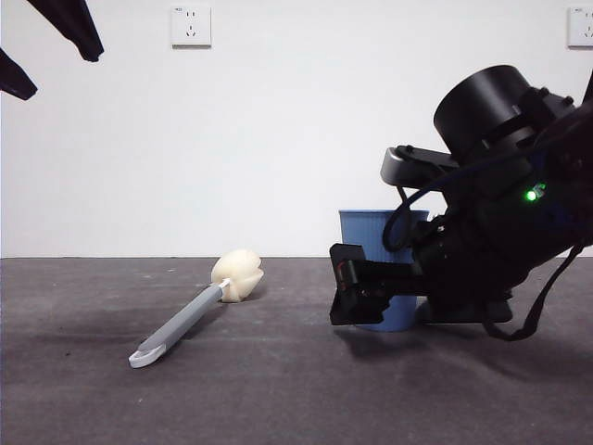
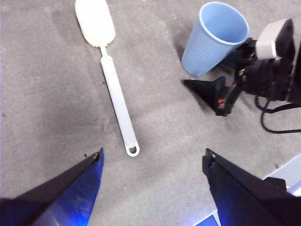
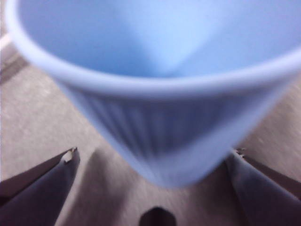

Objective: Pick up the cup brush,pick up the cup,insert the brush into the cup,clean the cup,put the cup brush back,put the cup back to the fixed position on the table

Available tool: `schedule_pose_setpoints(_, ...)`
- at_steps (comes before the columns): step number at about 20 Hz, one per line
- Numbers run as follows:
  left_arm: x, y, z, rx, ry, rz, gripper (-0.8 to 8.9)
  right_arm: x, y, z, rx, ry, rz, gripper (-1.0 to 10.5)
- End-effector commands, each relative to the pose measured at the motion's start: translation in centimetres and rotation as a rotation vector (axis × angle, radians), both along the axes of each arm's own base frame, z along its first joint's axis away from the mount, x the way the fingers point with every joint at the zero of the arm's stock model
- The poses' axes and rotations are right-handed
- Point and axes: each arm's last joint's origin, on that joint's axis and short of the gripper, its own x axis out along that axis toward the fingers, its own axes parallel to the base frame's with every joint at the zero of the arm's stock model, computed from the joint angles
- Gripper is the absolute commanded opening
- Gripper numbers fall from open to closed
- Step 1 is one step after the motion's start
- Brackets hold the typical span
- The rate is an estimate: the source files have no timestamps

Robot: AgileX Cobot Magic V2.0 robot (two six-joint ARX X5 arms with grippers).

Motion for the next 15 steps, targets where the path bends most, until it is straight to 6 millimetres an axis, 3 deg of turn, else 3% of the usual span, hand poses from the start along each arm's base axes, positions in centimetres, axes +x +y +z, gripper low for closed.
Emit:
schedule_pose_setpoints(1, -0.1, 0.0, -0.1, 0.01, -0.004, -0.009, 3.55, -0.7, -0.3, 0.4, -0.002, 0.051, -0.013, 5.4)
schedule_pose_setpoints(5, -0.1, 0.0, -0.1, 0.01, -0.003, -0.009, 3.55, -2.6, -1.3, 2.4, -0.05, 0.183, -0.004, 5.4)
schedule_pose_setpoints(8, -0.1, 0.0, -0.2, 0.028, -0.013, -0.029, 3.54, -5.1, -2.5, 4.6, -0.047, 0.326, 0.061, 5.4)
schedule_pose_setpoints(11, -0.2, 0.1, -0.3, 0.059, -0.007, -0.056, 3.53, -7.9, -3.8, 7.6, 0.012, 0.375, 0.156, 5.4)
schedule_pose_setpoints(15, -0.6, 0.3, -0.8, 0.129, 0.024, -0.101, 3.45, -11.0, -6.0, 13.1, 0.036, 0.294, 0.217, 5.4)
